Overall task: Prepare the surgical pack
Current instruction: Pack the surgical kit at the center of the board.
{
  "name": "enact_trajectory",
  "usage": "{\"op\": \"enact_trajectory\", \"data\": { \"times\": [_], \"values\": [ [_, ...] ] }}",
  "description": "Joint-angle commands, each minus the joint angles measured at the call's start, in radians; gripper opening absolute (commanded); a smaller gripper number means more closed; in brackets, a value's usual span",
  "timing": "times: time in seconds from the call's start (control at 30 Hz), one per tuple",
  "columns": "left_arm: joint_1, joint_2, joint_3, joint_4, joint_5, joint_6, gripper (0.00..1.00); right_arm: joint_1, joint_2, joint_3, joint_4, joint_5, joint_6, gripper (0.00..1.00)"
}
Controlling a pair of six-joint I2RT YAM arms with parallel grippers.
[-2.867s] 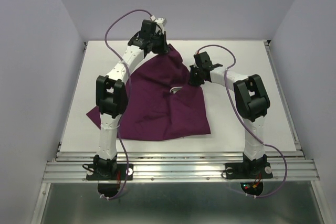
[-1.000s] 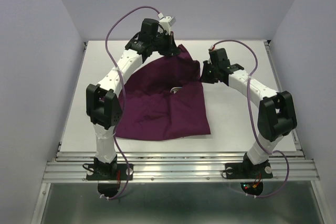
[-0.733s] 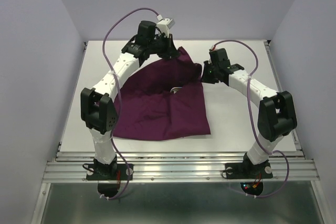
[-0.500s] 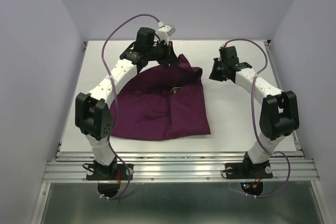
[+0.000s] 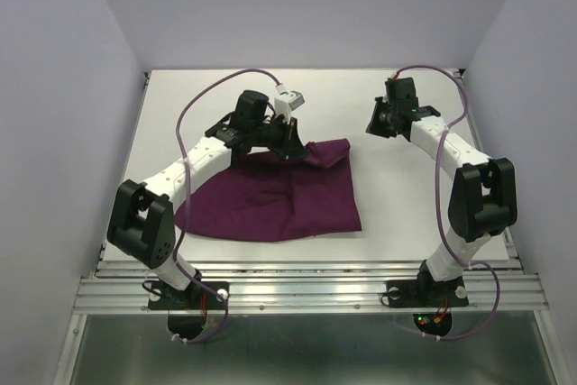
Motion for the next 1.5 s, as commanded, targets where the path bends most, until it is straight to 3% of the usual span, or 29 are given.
{"op": "enact_trajectory", "data": {
  "times": [0.0, 0.6, 1.03, 1.07, 1.13, 1.17, 1.3, 1.47],
  "values": [
    [-0.015, -0.107, -0.081, 0.081, 0.039, -0.014, 0.0, -0.003, -0.019, -0.004, 0.025, -0.007, 0.007, 0.18],
    [-0.035, -0.162, -0.29, 0.081, 0.019, -0.066, 0.0, -0.003, -0.008, -0.012, 0.025, -0.063, 0.009, 0.18],
    [-0.042, -0.162, -0.328, 0.047, 0.015, -0.078, 0.0, -0.003, 0.005, -0.015, 0.028, -0.077, 0.006, 0.18],
    [-0.044, -0.153, -0.327, 0.041, 0.01, -0.078, 0.13, -0.003, 0.007, -0.015, 0.028, -0.077, 0.006, 0.18],
    [-0.046, -0.152, -0.321, 0.015, -0.002, -0.078, 0.29, -0.003, 0.008, -0.017, 0.031, -0.08, 0.006, 0.18],
    [-0.046, -0.158, -0.319, 0.007, -0.007, -0.077, 0.44, -0.003, 0.01, -0.018, 0.031, -0.082, 0.006, 0.18],
    [-0.043, -0.205, -0.283, -0.089, -0.118, -0.061, 0.71, -0.003, 0.012, -0.014, 0.032, -0.1, -0.008, 0.19],
    [0.052, -0.313, -0.31, -0.094, -0.156, -0.109, 0.74, -0.003, -0.002, -0.021, 0.04, -0.16, -0.016, 0.2]
  ]
}}
